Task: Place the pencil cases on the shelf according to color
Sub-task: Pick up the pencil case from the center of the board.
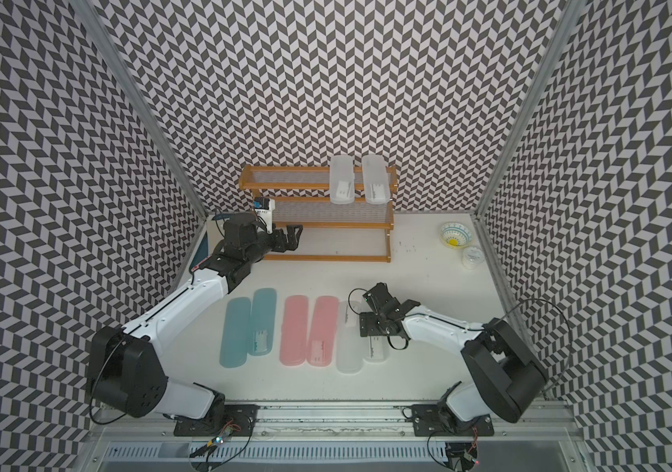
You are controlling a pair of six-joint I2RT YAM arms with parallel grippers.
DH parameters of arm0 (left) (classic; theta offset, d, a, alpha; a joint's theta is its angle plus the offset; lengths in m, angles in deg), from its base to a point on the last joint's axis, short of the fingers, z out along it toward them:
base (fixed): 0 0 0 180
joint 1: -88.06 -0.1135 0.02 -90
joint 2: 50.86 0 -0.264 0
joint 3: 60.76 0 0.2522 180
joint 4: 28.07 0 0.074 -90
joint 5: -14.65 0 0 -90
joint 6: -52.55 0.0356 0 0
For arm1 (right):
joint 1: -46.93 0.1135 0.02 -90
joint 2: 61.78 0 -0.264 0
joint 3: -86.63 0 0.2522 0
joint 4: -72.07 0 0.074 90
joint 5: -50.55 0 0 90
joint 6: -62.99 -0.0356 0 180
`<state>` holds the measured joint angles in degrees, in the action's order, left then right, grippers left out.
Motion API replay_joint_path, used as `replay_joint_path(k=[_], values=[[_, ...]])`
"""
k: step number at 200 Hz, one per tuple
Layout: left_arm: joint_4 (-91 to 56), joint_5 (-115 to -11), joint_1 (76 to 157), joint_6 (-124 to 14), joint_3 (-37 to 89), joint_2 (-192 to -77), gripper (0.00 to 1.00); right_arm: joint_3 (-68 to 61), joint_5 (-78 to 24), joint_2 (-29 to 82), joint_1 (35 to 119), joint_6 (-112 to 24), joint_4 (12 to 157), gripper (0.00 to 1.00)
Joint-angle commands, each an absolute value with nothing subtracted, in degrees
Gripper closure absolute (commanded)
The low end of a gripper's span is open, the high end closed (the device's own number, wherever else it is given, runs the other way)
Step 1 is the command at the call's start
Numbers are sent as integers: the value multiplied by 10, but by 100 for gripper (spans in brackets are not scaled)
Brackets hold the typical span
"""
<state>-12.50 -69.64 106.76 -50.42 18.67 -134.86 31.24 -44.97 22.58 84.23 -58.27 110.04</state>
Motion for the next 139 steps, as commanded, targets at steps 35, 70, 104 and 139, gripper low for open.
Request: replay_joint_path(k=[35, 70, 104, 139], values=[[-124, -600, 1047, -534, 204, -1391, 1, 305, -483, 193, 790, -547, 1146, 8], [-96, -578, 1088, -521, 228, -1431, 0, 309, -467, 144, 791, -568, 1154, 4], [-79, -561, 1128, -513, 244, -1461, 1, 332, -450, 133, 792, -595, 1162, 3], [-71, -563, 1130, -516, 251, -1469, 0, 352, -442, 127, 816, -607, 1168, 3]])
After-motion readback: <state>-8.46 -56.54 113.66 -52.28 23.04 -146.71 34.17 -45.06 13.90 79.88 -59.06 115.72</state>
